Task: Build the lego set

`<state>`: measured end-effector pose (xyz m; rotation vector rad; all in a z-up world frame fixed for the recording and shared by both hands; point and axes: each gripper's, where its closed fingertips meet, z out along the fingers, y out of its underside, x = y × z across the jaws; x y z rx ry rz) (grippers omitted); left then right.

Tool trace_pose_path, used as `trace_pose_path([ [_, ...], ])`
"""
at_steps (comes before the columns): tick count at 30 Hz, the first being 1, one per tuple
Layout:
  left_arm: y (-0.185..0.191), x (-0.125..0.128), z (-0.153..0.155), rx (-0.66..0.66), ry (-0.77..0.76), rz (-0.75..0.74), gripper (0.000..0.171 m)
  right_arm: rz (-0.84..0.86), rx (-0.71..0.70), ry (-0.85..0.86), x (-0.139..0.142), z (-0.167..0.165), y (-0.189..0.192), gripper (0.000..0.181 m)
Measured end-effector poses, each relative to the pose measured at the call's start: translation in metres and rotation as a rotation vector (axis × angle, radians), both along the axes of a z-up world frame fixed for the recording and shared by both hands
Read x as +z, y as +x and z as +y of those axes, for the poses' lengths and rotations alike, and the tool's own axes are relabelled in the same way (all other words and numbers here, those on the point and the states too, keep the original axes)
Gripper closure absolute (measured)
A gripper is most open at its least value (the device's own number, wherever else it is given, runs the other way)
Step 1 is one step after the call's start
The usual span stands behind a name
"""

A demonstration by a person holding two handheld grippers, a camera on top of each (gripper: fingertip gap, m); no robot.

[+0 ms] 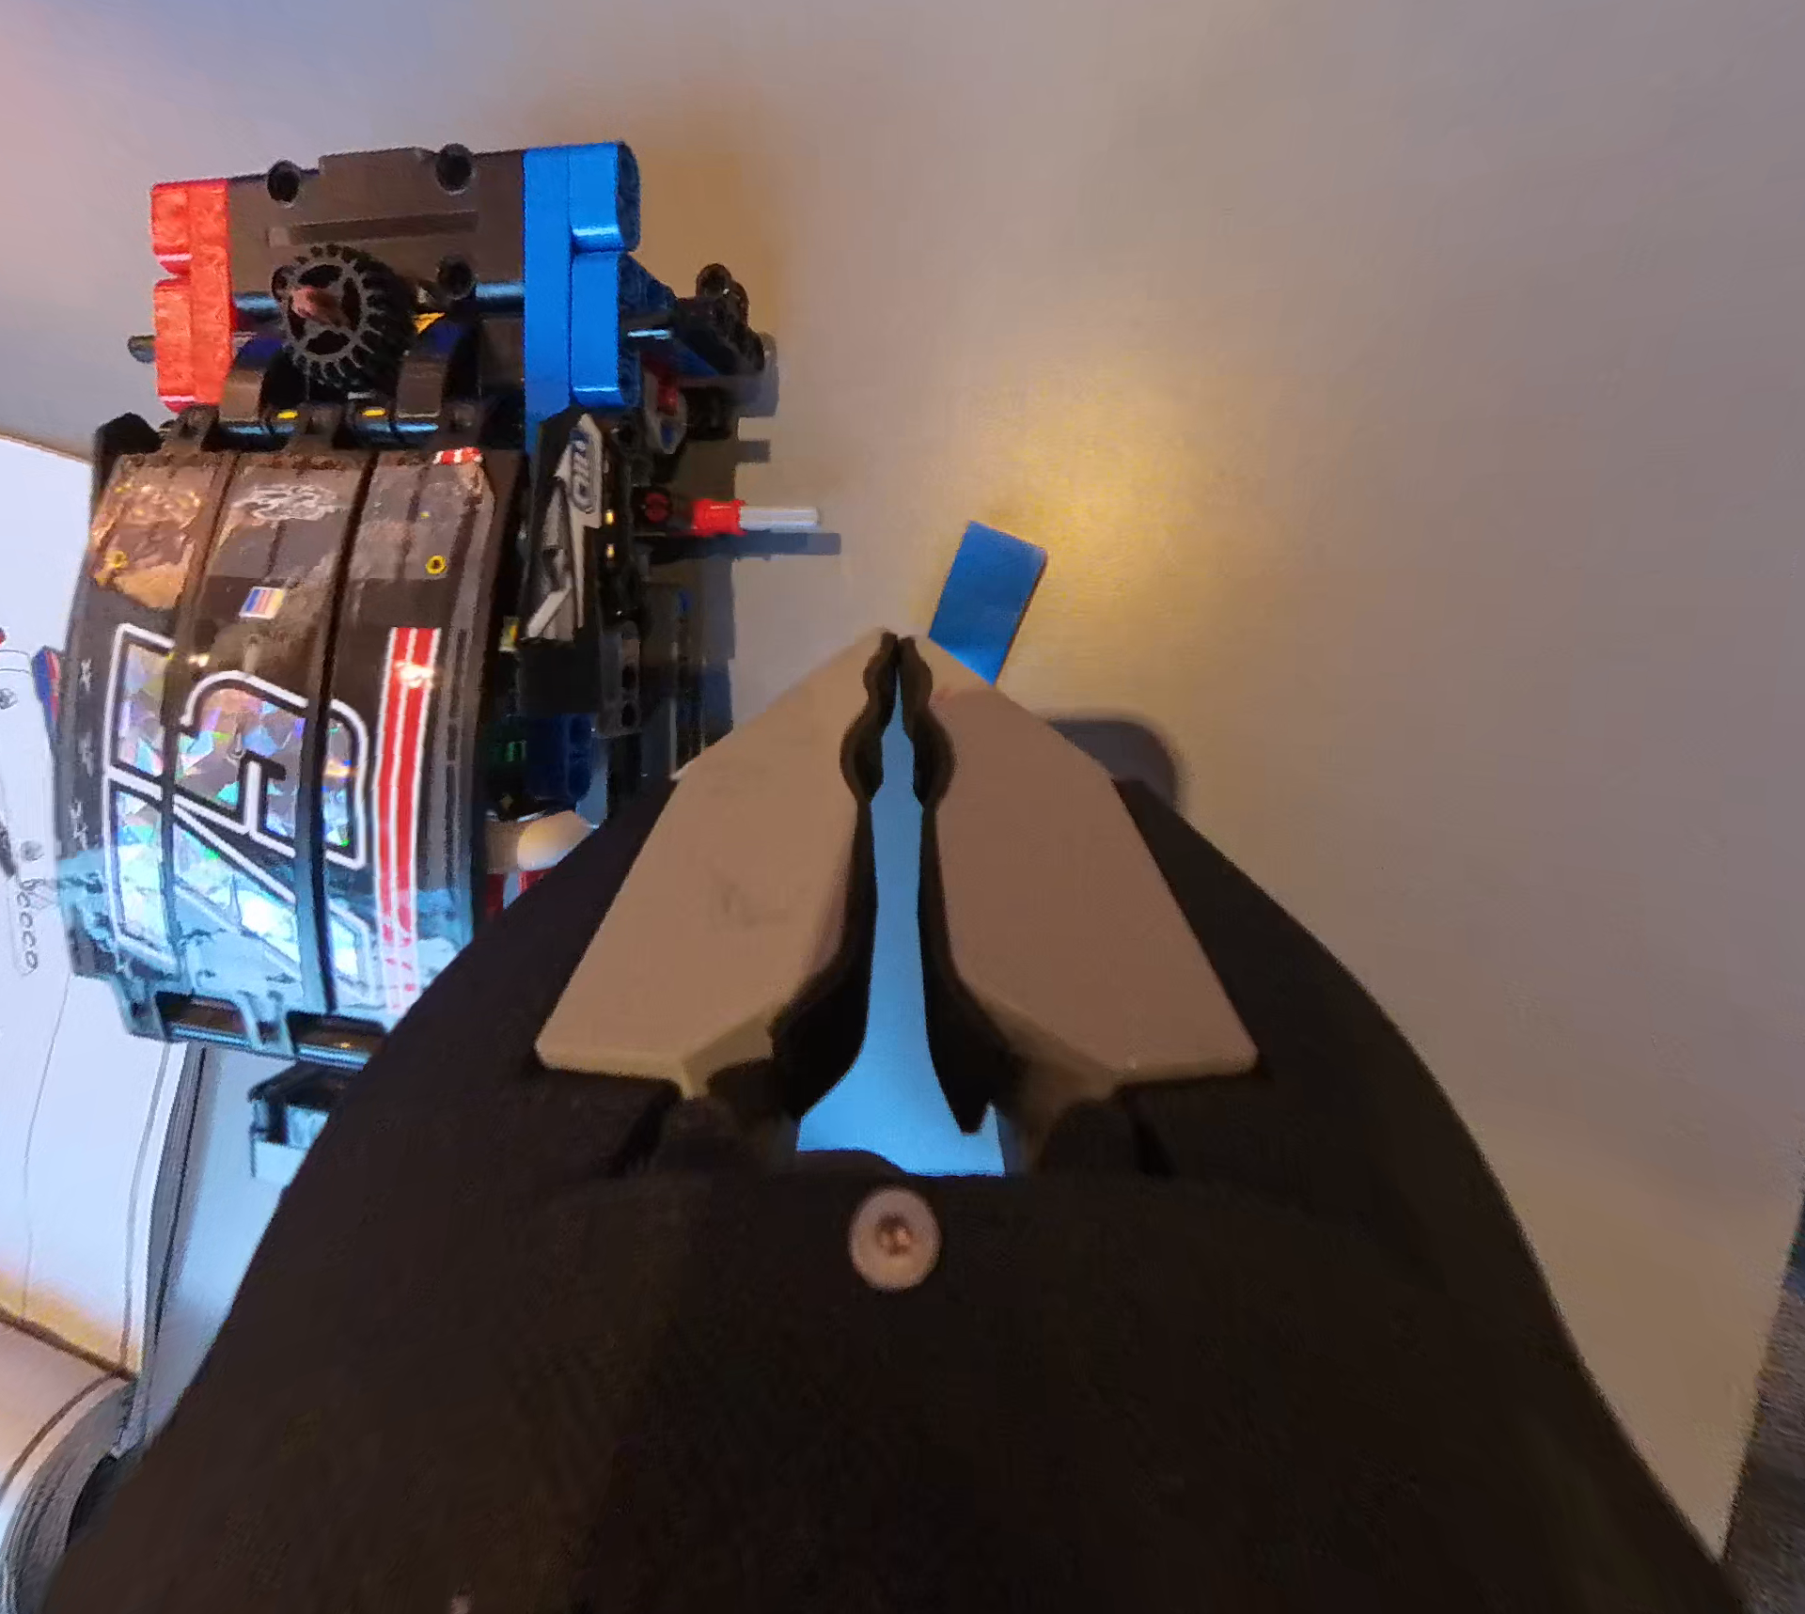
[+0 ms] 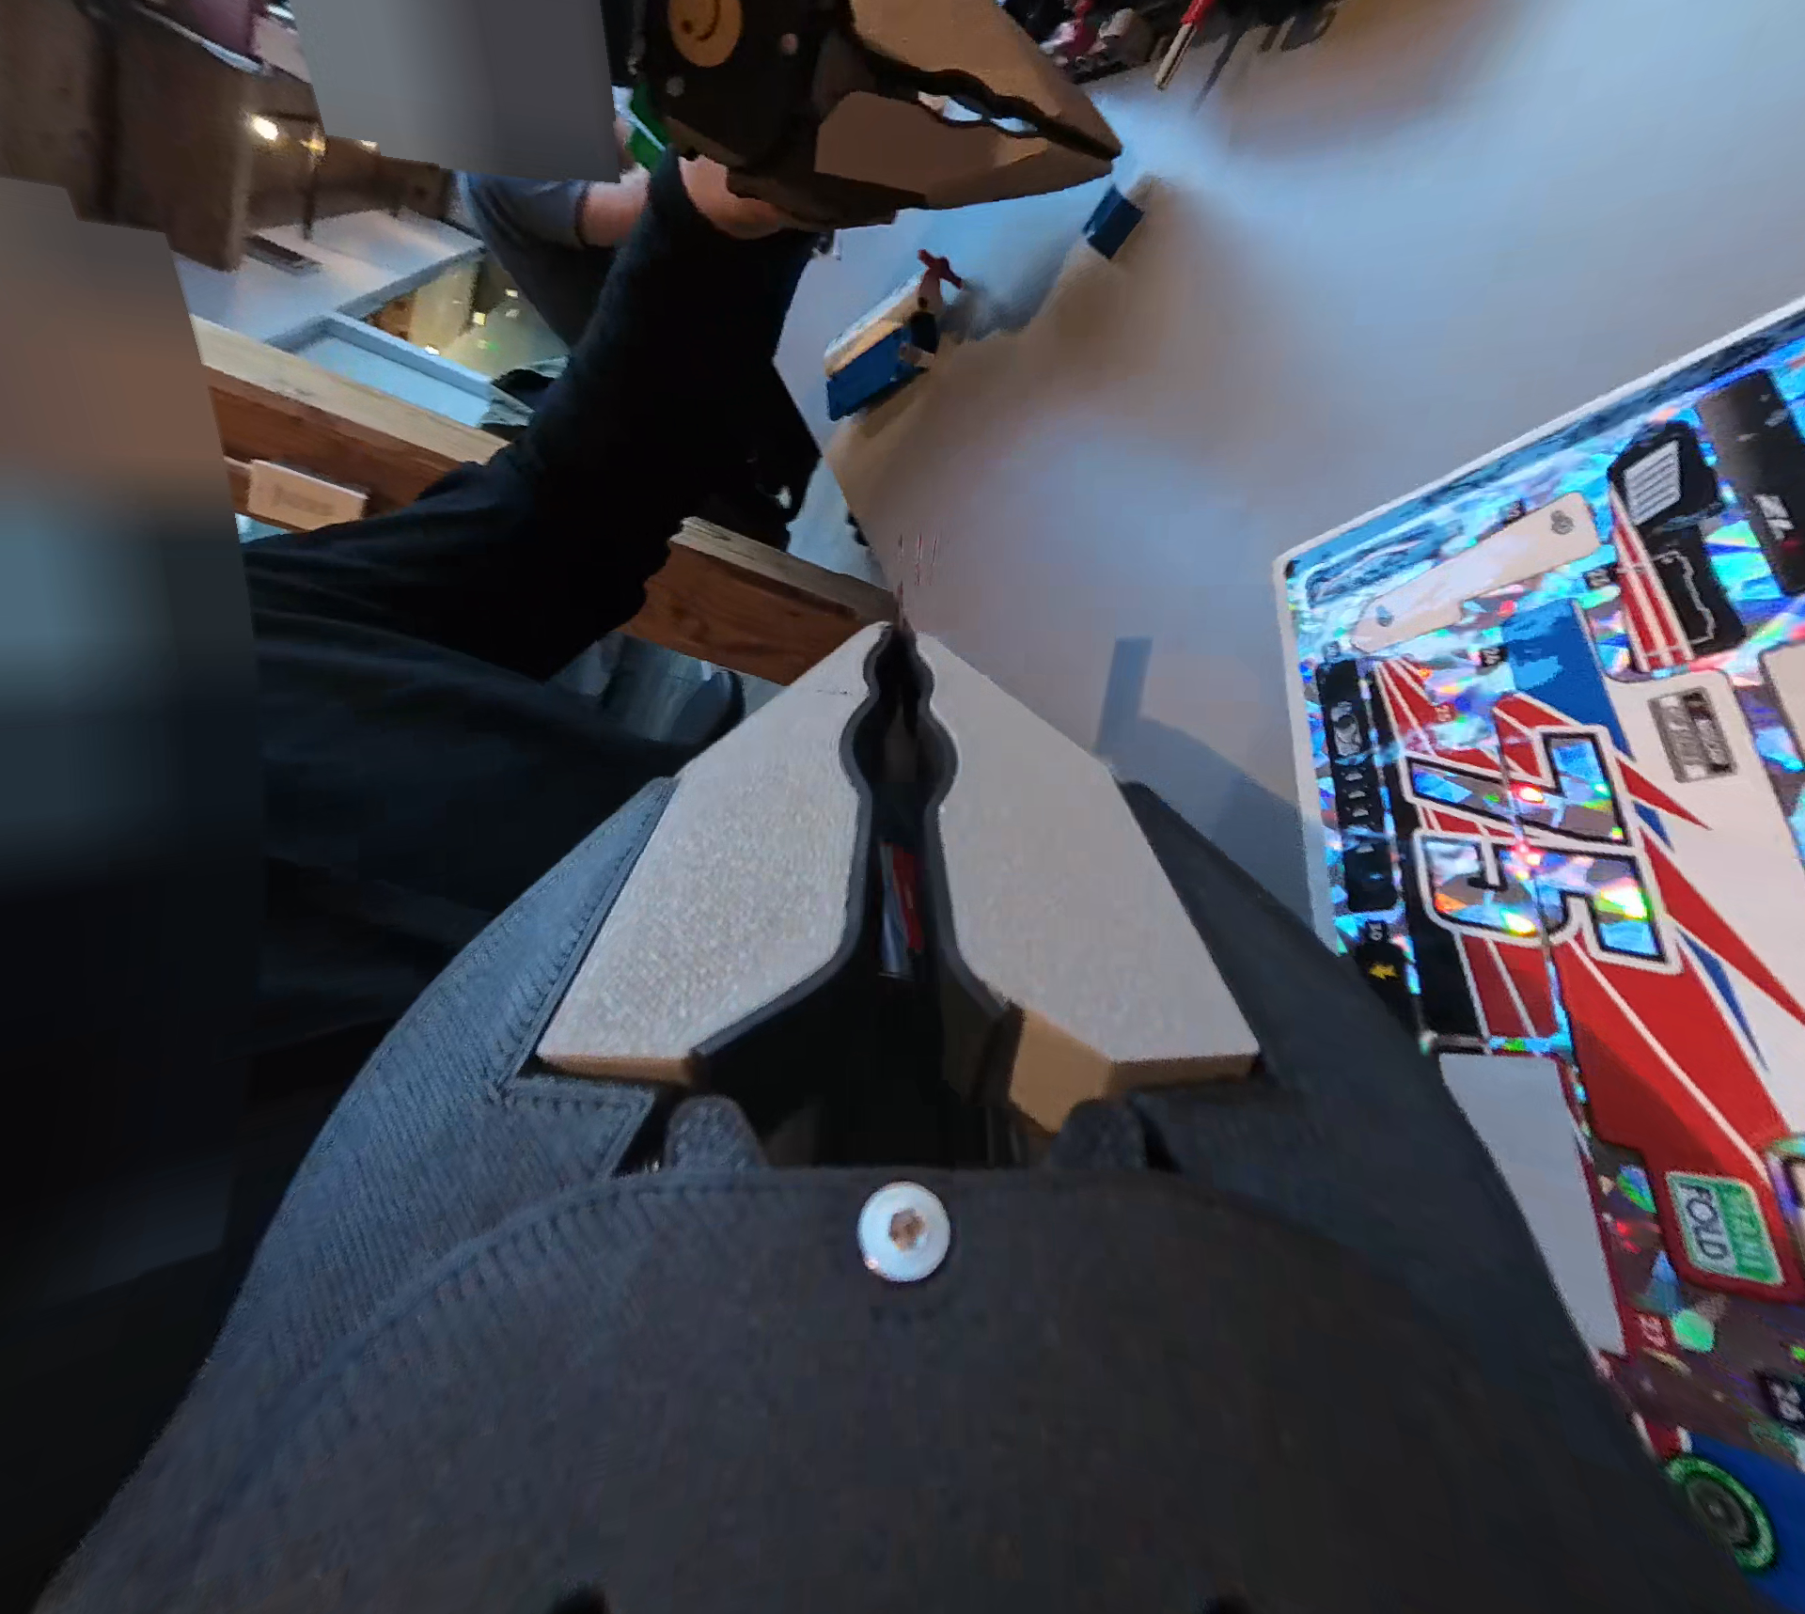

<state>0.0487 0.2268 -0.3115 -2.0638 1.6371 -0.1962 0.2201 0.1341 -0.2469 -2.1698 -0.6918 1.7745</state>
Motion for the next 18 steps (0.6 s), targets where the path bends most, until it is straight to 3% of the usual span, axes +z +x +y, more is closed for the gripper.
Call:
trace_pose_path([
  [1,0.000,0.000,0.001,0.002,-0.008,-0.005,0.171,0.023,0.009,-0.019,0.002,0.000,0.000,0.181],
  [4,0.002,-0.002,-0.004,-0.009,-0.056,-0.027,0.169,0.089,0.042,-0.076,0.009,-0.002,0.000,0.181],
  [6,0.007,-0.003,-0.010,-0.038,-0.088,-0.047,0.137,0.129,0.045,-0.103,0.013,-0.001,-0.001,0.181],
  [18,0.016,0.003,-0.029,-0.059,-0.058,-0.057,0.131,0.150,0.014,-0.111,0.014,0.001,-0.001,0.181],
])
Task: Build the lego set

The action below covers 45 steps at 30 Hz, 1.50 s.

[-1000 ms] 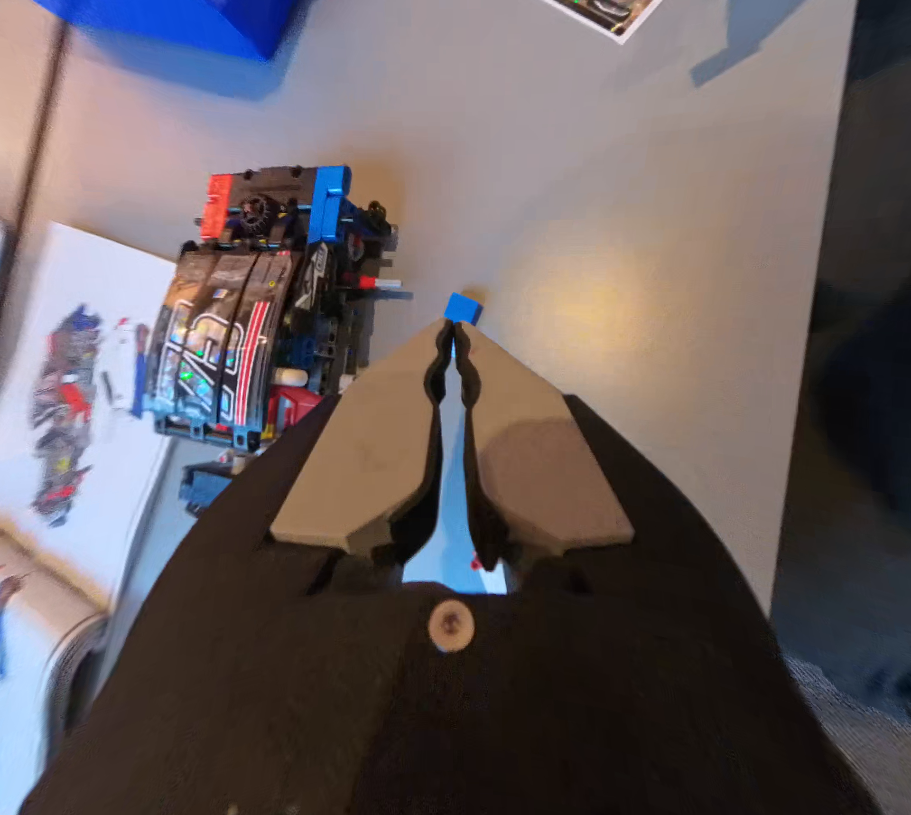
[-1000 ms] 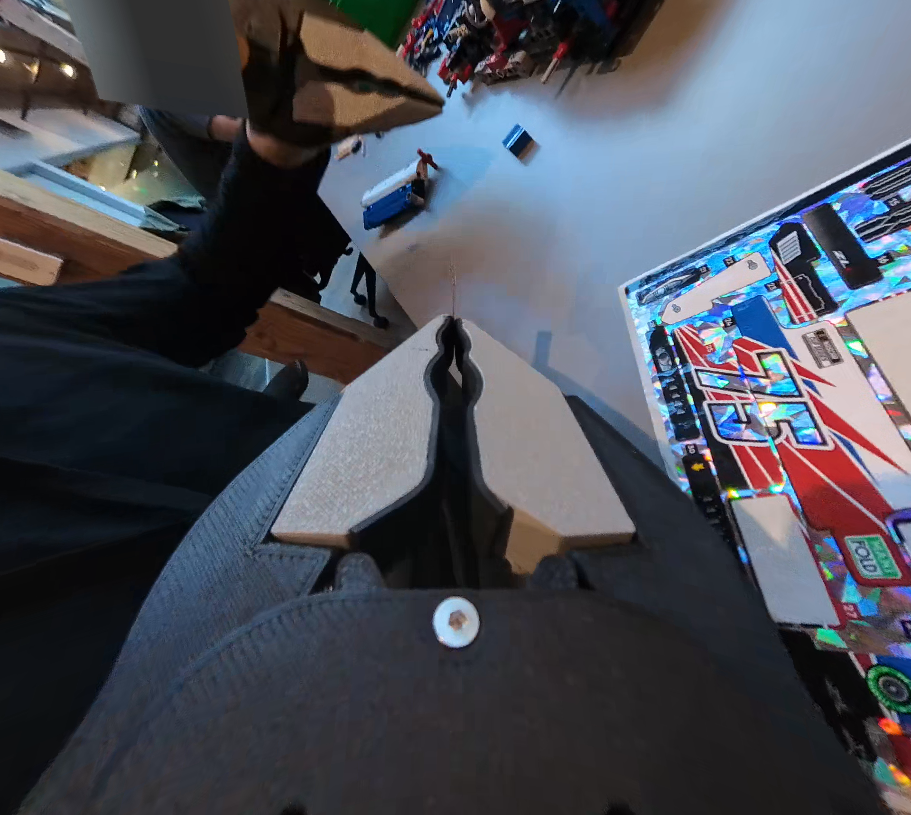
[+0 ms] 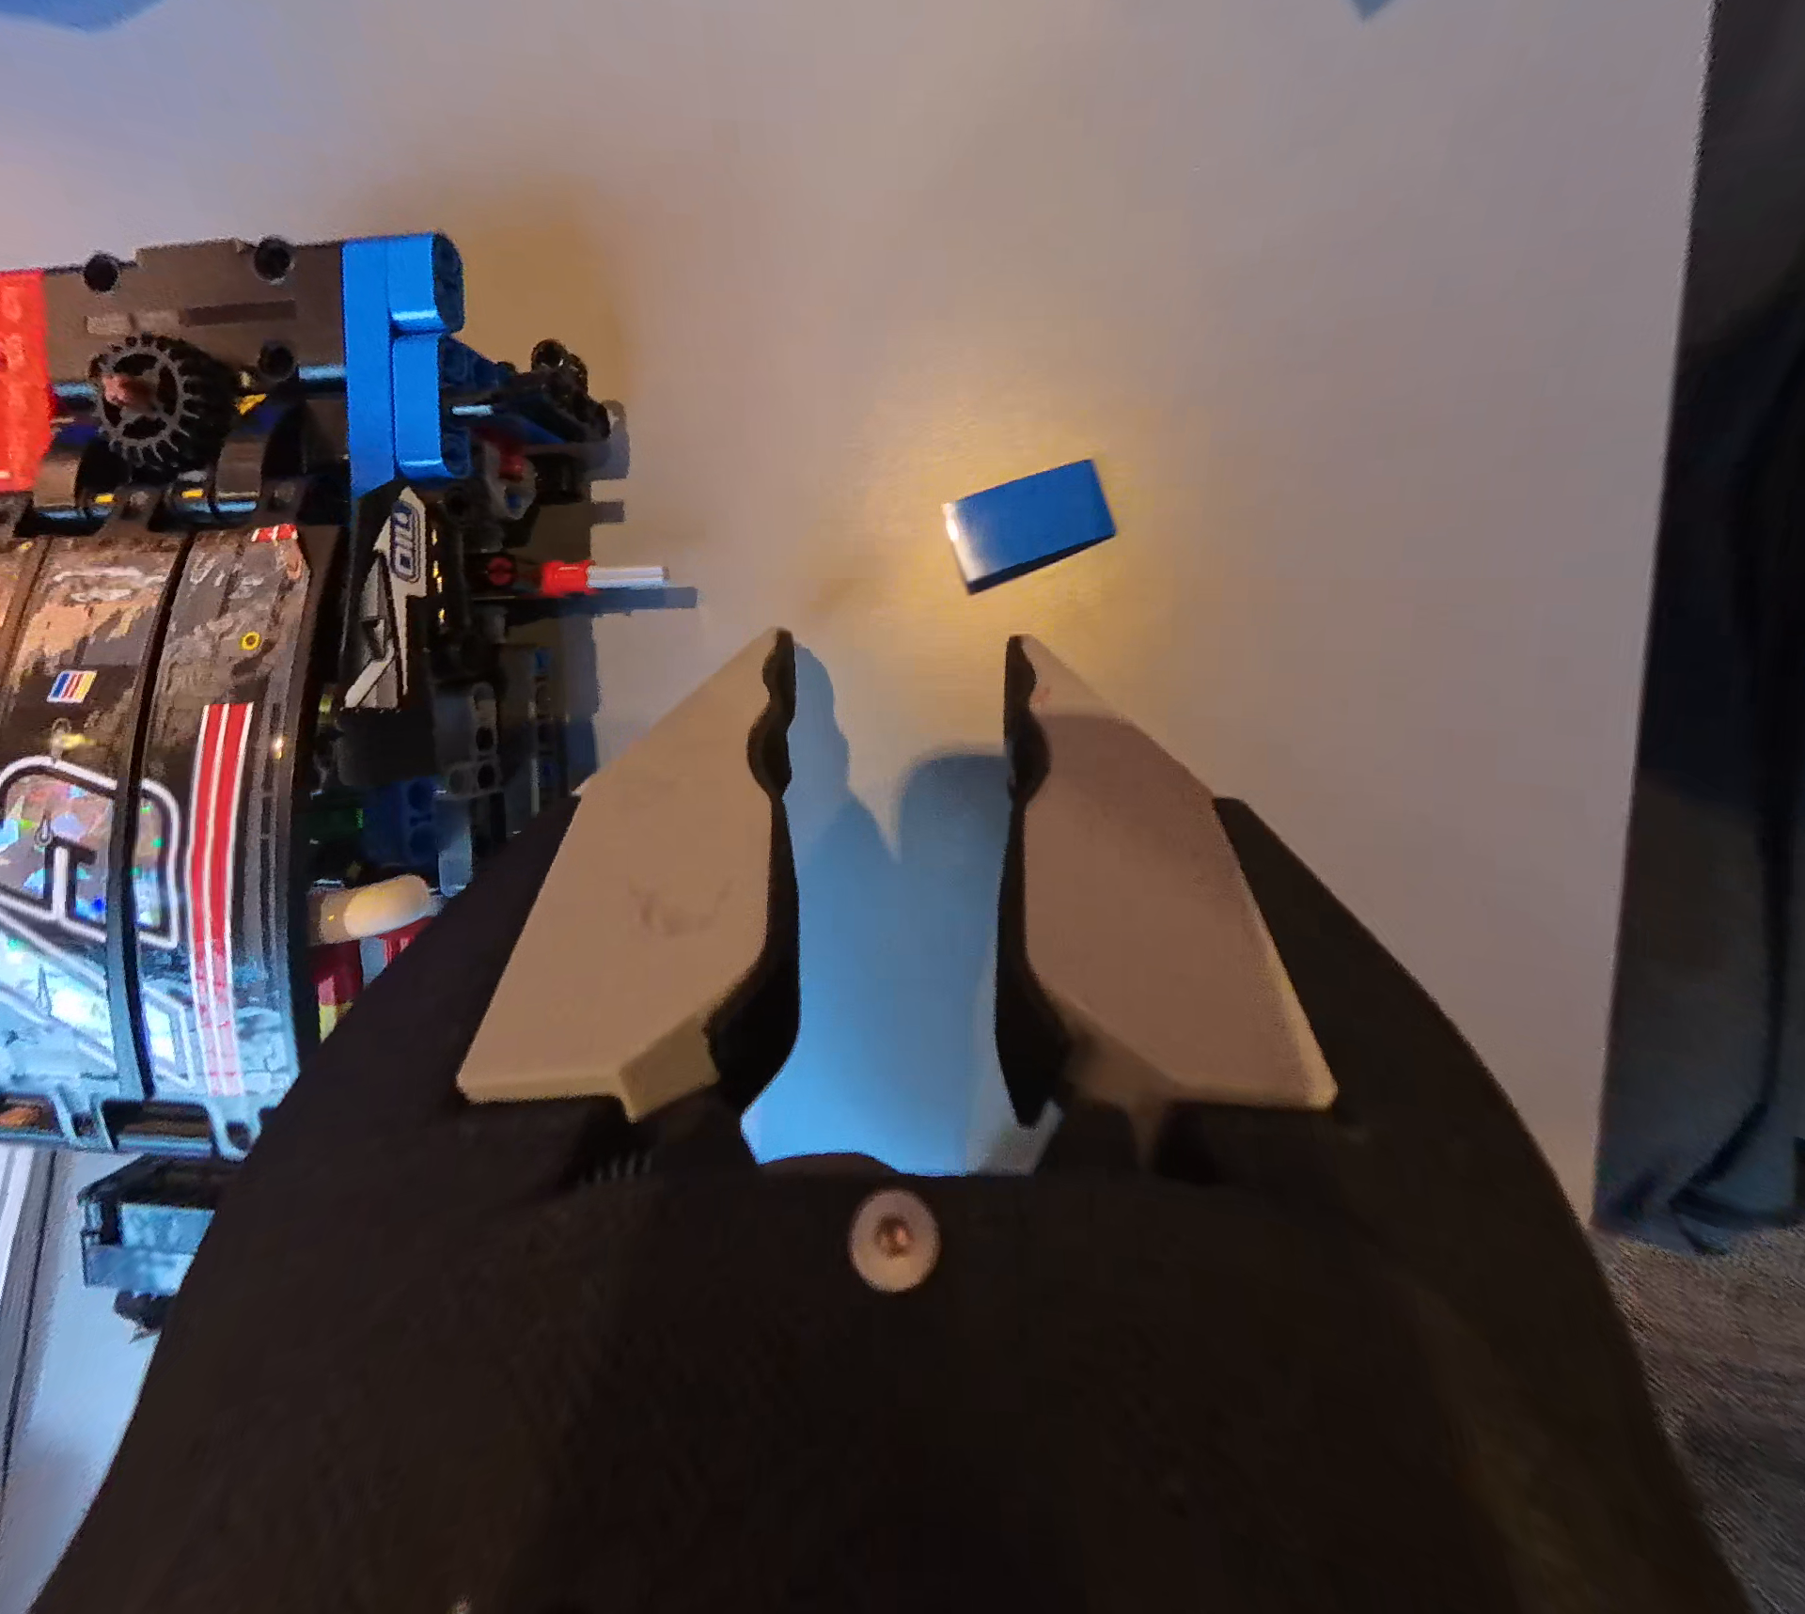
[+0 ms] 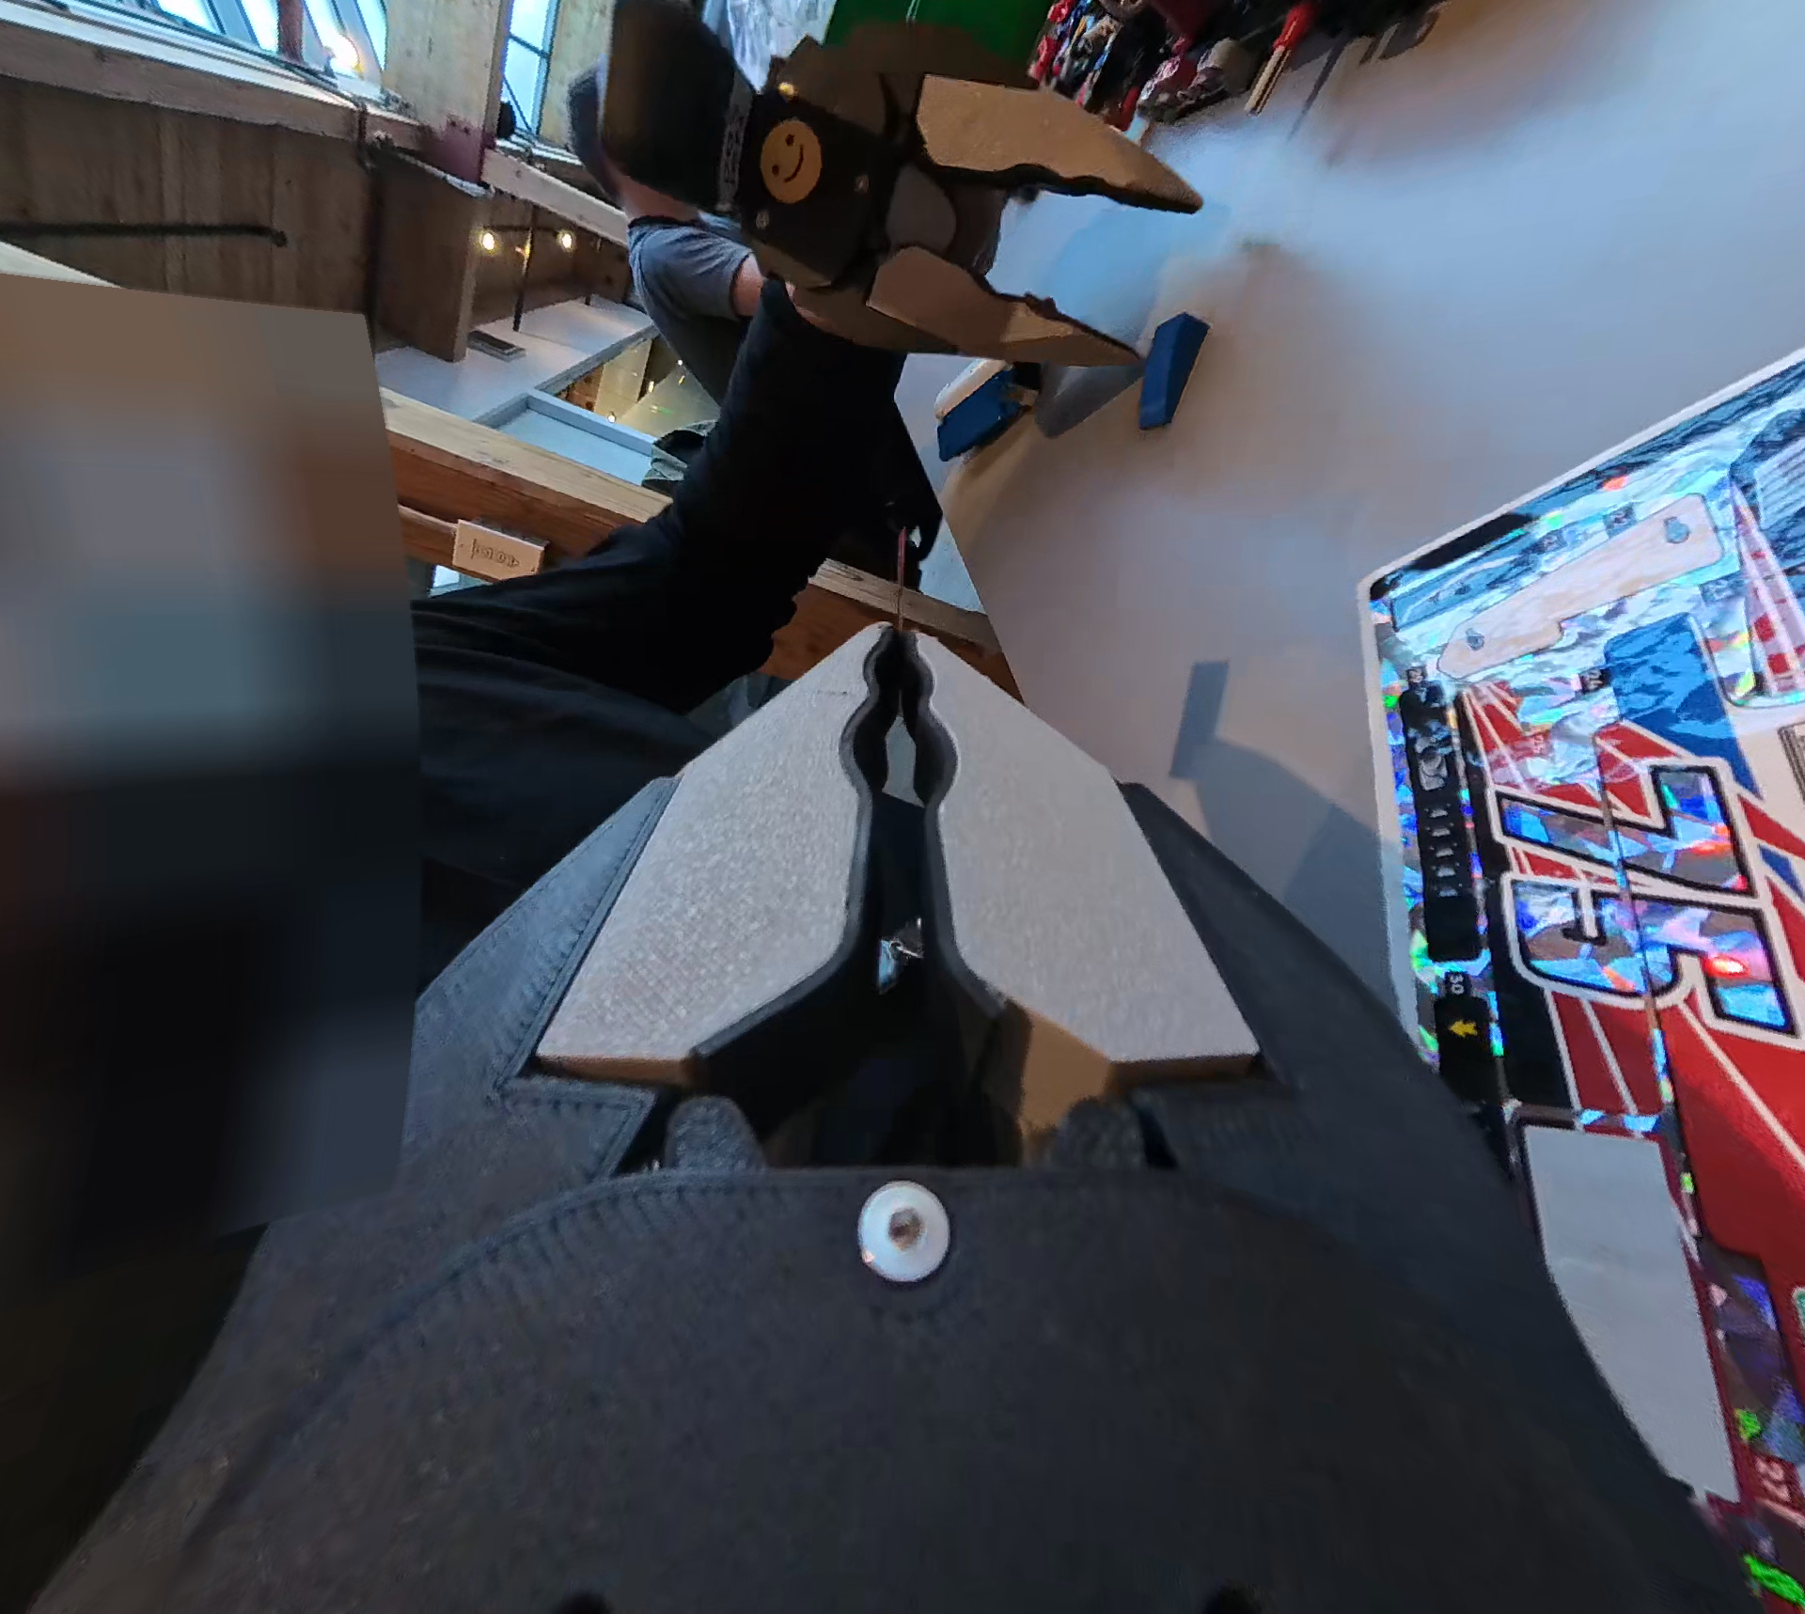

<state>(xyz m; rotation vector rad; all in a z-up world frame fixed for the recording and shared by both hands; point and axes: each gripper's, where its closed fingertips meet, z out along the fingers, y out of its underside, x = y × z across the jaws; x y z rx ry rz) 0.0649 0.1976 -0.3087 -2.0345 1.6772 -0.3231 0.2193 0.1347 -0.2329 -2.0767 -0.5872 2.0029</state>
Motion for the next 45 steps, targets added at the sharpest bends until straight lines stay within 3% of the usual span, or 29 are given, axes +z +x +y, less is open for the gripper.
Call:
trace_pose_path([
  [13,0.024,-0.002,-0.006,-0.164,0.101,0.084,0.127,-0.039,0.009,0.027,-0.005,-0.010,-0.001,0.181],
  [17,0.006,-0.001,0.016,-0.038,0.175,0.144,0.130,-0.044,-0.002,0.037,-0.005,-0.010,0.004,0.181],
  [19,0.008,0.000,0.018,0.012,0.144,0.096,0.124,-0.043,-0.004,0.038,-0.005,-0.010,0.005,0.181],
  [24,0.030,0.001,0.022,0.142,0.114,-0.054,0.126,-0.048,0.007,0.043,-0.005,-0.010,0.006,0.181],
  [29,0.045,0.010,0.044,0.260,0.209,-0.116,0.130,-0.066,0.007,0.056,-0.001,0.010,-0.004,0.181],
  [35,0.003,0.045,0.020,0.433,0.195,-0.346,0.131,-0.097,0.048,0.175,0.006,0.059,-0.030,0.181],
  [40,-0.006,0.065,-0.003,0.546,0.202,-0.586,0.125,-0.074,0.131,0.274,0.007,0.097,-0.057,0.181],
  [45,-0.008,0.062,-0.003,0.550,0.302,-0.527,0.126,0.021,0.208,0.339,0.007,0.112,-0.080,0.181],
])
